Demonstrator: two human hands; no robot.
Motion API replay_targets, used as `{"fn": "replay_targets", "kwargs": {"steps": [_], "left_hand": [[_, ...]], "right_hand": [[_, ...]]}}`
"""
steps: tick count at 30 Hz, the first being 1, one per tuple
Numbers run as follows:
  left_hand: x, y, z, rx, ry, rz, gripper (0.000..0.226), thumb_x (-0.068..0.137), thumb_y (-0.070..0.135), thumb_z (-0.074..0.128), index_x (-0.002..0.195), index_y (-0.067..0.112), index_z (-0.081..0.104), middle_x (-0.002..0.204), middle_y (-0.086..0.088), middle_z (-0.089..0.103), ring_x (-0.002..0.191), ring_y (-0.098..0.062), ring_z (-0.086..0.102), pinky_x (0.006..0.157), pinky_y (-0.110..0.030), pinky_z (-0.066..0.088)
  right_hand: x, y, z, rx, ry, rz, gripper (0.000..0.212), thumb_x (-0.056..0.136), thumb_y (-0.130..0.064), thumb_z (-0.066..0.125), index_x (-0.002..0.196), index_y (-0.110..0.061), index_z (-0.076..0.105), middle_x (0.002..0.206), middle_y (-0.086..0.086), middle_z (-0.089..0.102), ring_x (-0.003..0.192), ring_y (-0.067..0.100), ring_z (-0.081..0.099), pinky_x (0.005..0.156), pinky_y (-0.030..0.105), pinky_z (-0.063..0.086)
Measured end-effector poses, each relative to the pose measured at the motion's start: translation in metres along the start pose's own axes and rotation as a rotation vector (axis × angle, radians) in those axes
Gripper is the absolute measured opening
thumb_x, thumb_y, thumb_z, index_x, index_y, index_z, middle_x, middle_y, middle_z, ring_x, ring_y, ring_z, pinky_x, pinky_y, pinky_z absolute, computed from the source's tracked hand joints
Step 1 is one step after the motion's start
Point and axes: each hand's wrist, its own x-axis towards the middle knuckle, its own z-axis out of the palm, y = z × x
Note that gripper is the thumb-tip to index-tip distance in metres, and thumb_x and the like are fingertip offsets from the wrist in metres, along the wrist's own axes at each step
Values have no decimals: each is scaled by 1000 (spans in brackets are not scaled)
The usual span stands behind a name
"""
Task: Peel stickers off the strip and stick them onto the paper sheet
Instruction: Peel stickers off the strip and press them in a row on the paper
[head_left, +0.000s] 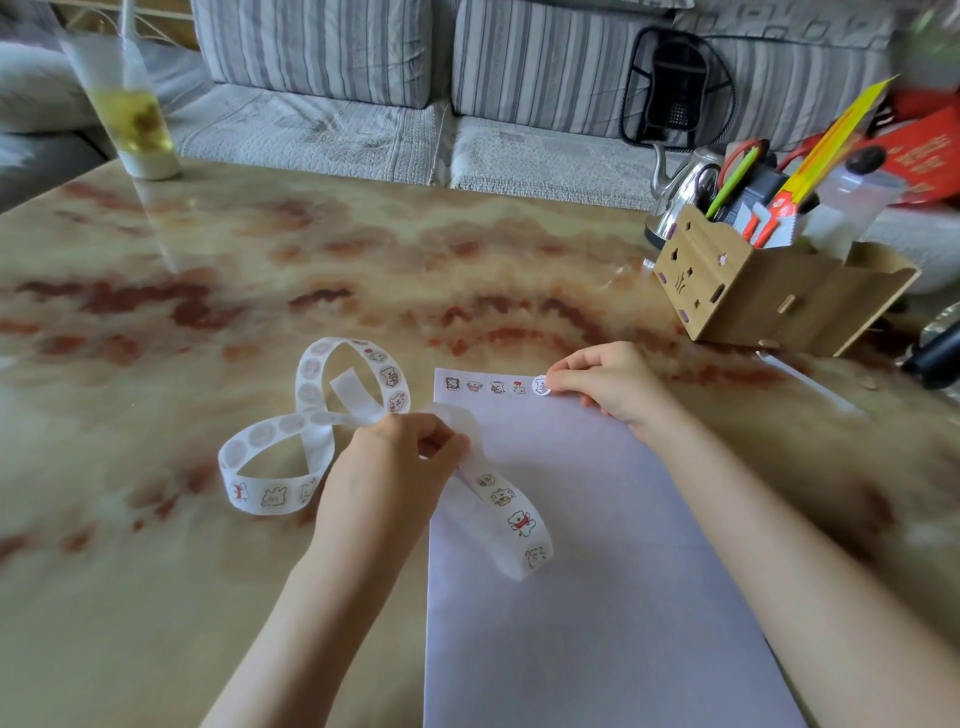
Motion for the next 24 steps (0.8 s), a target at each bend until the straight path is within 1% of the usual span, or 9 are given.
{"fn": "replay_targets", "kwargs": {"steps": [3, 6, 7, 13, 15, 19, 22, 24], "left_hand": [[1, 0, 0, 15, -4, 5, 14, 86, 34, 61, 73, 31, 65, 73, 17, 65, 74, -4, 62, 59, -21, 43], [1, -1, 0, 22, -2, 11, 14, 86, 34, 61, 73, 30, 65, 73, 15, 66, 74, -6, 63, 60, -21, 44], [1, -1, 0, 21, 0, 13, 15, 86, 34, 62, 73, 30, 66, 74, 15, 66, 74, -6, 63, 60, -21, 43], [1, -1, 0, 19, 0, 8, 15, 86, 34, 61, 76, 27, 68, 76, 14, 67, 72, -8, 62, 59, -23, 43], [1, -1, 0, 26, -1, 3, 14, 86, 34, 61, 77, 27, 68, 75, 15, 66, 73, -8, 62, 59, -23, 44], [2, -1, 1, 30, 0, 5, 15, 87, 35, 61, 74, 29, 66, 75, 14, 66, 75, -9, 63, 61, -24, 45], [2, -1, 1, 20, 0, 7, 15, 87, 34, 61, 74, 29, 66, 75, 14, 65, 78, -9, 63, 64, -25, 47], [2, -1, 1, 15, 0, 10, 14, 86, 34, 61, 75, 28, 67, 76, 14, 66, 80, -9, 64, 67, -26, 49]], "right_hand": [[0, 1, 1, 1, 6, -8, 2, 79, -8, 70, 80, -8, 71, 60, -2, 58, 49, 6, 40, 40, 9, 30], [1, 4, 4, 6, 26, -10, 4, 77, -8, 70, 79, -5, 72, 64, 4, 58, 50, 9, 39, 49, 20, 30], [1, 4, 5, 6, 33, -10, 5, 77, -8, 69, 79, -5, 72, 65, 5, 58, 50, 9, 38, 50, 22, 30], [2, 6, 5, 7, 38, -15, 4, 77, -7, 69, 80, -5, 72, 63, 3, 59, 50, 9, 39, 48, 19, 31], [3, 8, 7, 1, 44, -24, 2, 75, -7, 70, 74, -9, 71, 64, 4, 58, 52, 11, 40, 51, 22, 33], [9, 14, 10, -21, 78, -30, 9, 70, -13, 71, 64, -18, 70, 61, 2, 59, 56, 15, 43, 61, 27, 37], [11, 17, 11, -37, 100, -27, 5, 68, -17, 72, 63, -19, 70, 58, -4, 59, 56, 15, 45, 62, 29, 37], [11, 17, 11, -33, 99, -26, 5, 68, -17, 71, 64, -19, 70, 57, -5, 59, 57, 16, 45, 62, 29, 37]]}}
